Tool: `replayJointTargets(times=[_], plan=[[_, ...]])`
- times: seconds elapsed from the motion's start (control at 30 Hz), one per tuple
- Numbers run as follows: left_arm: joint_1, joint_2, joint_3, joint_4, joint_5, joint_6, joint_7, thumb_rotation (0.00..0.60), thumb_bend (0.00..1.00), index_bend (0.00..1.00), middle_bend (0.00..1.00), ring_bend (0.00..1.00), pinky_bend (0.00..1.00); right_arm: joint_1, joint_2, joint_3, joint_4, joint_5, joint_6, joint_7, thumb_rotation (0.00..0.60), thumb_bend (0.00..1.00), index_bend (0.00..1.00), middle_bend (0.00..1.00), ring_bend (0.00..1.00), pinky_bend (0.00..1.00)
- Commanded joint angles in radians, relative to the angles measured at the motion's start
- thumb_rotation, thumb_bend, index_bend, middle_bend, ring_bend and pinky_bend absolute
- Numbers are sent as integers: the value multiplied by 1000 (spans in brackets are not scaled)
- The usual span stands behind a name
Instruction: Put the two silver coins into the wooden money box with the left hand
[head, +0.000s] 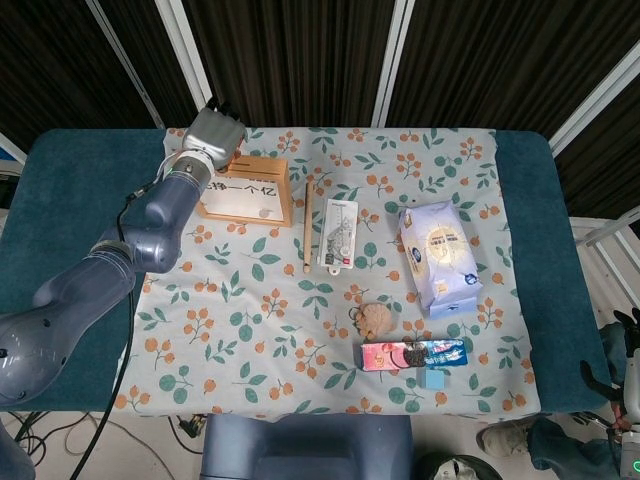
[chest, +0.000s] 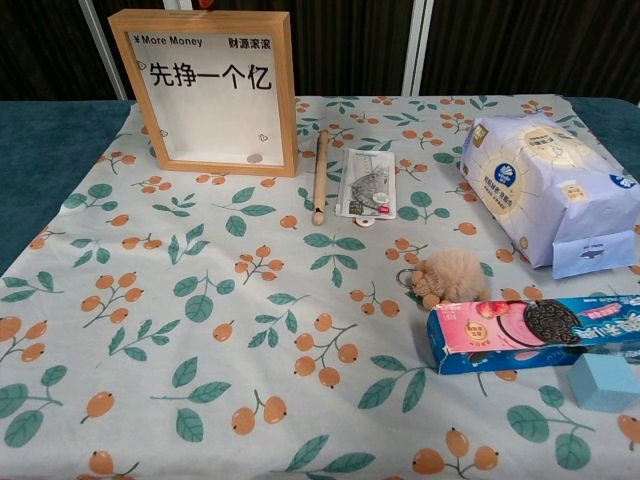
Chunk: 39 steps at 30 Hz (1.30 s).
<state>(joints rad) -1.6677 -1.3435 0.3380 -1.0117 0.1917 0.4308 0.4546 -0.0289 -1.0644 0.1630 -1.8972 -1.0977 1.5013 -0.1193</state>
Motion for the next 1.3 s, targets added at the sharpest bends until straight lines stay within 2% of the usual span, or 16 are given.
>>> replayJointTargets(times=[0.03, 0.3, 0.7, 1.3], plan=[[3, 1, -3, -1, -1, 2, 6, 600, 386, 533, 166, 0, 0, 0, 0, 0, 0, 1, 0, 0, 600, 368, 155, 46, 4, 0], [8, -5, -13, 0, 3, 15, 34, 600, 385, 531, 166, 0, 0, 1, 0, 1, -2, 3, -2, 0, 600, 369, 155, 46, 4, 0], [18, -6, -31, -3, -2, 18, 63, 600, 333, 518, 165, 0, 0, 1, -1, 2, -2, 3, 1, -4, 600, 369, 155, 46, 4, 0], [21, 10, -64, -25, -1, 40, 93, 600, 333, 507, 166, 0, 0, 0, -3, 4, -2, 5, 6, -6, 600, 369, 155, 46, 4, 0]])
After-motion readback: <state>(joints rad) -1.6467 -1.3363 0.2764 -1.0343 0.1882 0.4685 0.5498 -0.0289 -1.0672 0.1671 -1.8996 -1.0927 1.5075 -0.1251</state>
